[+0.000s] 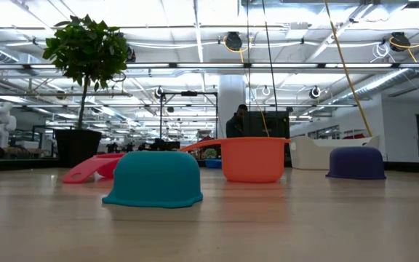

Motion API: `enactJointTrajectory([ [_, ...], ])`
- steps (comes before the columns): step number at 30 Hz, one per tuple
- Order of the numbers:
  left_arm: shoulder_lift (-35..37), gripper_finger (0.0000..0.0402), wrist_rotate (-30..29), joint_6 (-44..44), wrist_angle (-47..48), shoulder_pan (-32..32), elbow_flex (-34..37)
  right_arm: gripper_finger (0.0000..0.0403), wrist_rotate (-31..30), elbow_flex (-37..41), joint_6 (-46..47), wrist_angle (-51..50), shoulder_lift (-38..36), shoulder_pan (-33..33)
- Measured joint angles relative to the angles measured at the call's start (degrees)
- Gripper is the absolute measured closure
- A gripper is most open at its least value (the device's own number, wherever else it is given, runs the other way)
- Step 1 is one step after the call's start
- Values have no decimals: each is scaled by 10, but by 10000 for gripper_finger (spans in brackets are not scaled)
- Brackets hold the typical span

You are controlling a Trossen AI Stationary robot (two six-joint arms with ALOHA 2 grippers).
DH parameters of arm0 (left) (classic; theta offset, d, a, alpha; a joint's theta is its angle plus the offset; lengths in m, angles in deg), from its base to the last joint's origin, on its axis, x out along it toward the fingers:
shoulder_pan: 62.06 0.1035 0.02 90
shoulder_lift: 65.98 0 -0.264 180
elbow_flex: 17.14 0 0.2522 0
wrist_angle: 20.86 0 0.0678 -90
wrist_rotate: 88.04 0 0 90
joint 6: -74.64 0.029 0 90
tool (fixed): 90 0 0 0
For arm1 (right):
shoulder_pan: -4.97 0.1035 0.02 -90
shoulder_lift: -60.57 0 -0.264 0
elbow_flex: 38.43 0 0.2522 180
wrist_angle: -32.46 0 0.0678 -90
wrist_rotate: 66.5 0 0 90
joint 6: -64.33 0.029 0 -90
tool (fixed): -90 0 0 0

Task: Nest measuring cups in basket
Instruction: Stack the green measuring cup on top of the orange measuring cup

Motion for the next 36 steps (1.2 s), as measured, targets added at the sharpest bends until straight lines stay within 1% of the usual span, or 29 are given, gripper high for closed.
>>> enactJointTrajectory([
  [11,0,238,-5,-1,0,14,0,284,2,0,2,-1,0,-8],
  [17,-19,238,-8,-12,-8,26,0,284,1,0,0,-5,11,-9],
  [24,-19,240,-7,-13,-14,28,0,284,1,1,1,-6,16,-13],
  [28,-19,267,-6,-10,-16,24,0,284,3,1,5,-5,16,-13],
  [36,-19,351,-5,-3,-4,25,0,284,4,1,11,-5,16,-13],
])
